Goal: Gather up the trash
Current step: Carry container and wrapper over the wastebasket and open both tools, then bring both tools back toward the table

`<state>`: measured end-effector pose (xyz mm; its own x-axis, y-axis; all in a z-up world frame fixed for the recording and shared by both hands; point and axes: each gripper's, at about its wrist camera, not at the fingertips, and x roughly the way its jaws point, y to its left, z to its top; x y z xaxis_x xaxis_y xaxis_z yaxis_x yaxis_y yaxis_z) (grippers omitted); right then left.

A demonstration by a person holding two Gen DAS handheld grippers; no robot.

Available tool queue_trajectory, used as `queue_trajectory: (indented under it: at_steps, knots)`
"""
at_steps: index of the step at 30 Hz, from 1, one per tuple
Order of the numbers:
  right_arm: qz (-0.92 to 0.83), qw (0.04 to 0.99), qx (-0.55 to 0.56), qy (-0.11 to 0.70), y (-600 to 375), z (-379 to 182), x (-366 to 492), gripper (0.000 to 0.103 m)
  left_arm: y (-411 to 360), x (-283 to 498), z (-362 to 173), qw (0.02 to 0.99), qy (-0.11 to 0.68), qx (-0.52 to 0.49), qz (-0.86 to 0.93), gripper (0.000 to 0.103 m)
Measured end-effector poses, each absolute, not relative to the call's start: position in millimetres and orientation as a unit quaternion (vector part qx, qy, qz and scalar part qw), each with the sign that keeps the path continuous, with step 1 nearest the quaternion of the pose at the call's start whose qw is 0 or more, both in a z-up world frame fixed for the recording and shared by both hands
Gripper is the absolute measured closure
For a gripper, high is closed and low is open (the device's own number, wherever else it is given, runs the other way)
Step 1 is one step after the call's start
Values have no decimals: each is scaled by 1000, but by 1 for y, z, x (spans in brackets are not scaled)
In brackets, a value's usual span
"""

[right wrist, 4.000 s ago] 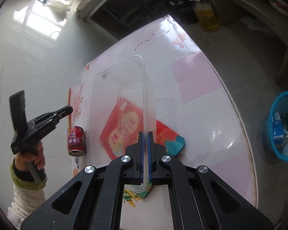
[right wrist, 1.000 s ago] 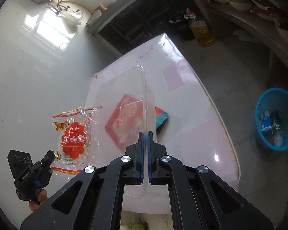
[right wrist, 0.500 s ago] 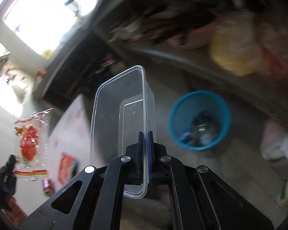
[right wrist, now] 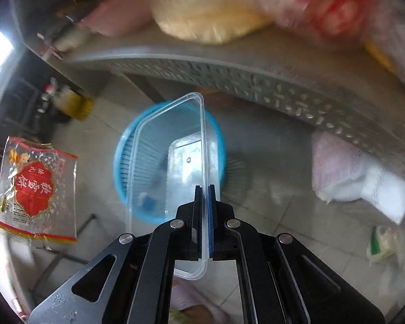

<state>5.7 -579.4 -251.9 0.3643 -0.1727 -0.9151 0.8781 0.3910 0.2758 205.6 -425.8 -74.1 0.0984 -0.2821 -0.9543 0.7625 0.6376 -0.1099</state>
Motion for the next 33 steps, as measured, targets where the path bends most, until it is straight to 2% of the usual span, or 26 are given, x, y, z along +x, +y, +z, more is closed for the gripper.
queue_trajectory:
  at_steps: [6, 8, 9, 10, 11, 13, 16, 23, 25, 32, 33]
  knots:
    - [-347, 695, 458, 432, -605, -294, 32, 101, -478, 223, -131, 676, 600, 229, -361, 101]
    - [-345, 690, 471, 427, -609, -305, 41, 95, -488, 230, -140, 671, 606, 223, -365, 99]
    - [-349, 685, 477, 427, -613, -313, 44, 82, -492, 231, -144, 669, 608, 229, -362, 95]
    - [-353, 681, 480, 426, -614, -316, 45, 64, -495, 231, -147, 666, 611, 234, -358, 90]
    - [-360, 679, 481, 422, -614, -318, 43, 60, -494, 234, -149, 663, 617, 231, -357, 87]
    - [-374, 680, 474, 416, -611, -317, 38, 57, -494, 234, -147, 663, 622, 219, -355, 76]
    - [-380, 687, 464, 410, -603, -311, 29, 54, -488, 235, -134, 669, 614, 212, -361, 65]
    - [-387, 699, 453, 396, -584, -285, 4, 54, -459, 235, -87, 683, 600, 179, -376, 59]
    - [-384, 707, 443, 395, -577, -273, 0, 52, -445, 231, -65, 688, 590, 167, -388, 55]
    - [-304, 772, 387, 403, -550, -241, 25, 51, -357, 208, 23, 721, 538, 119, -420, 44]
    - [-291, 777, 385, 405, -549, -240, 33, 48, -342, 204, 33, 729, 528, 115, -421, 43]
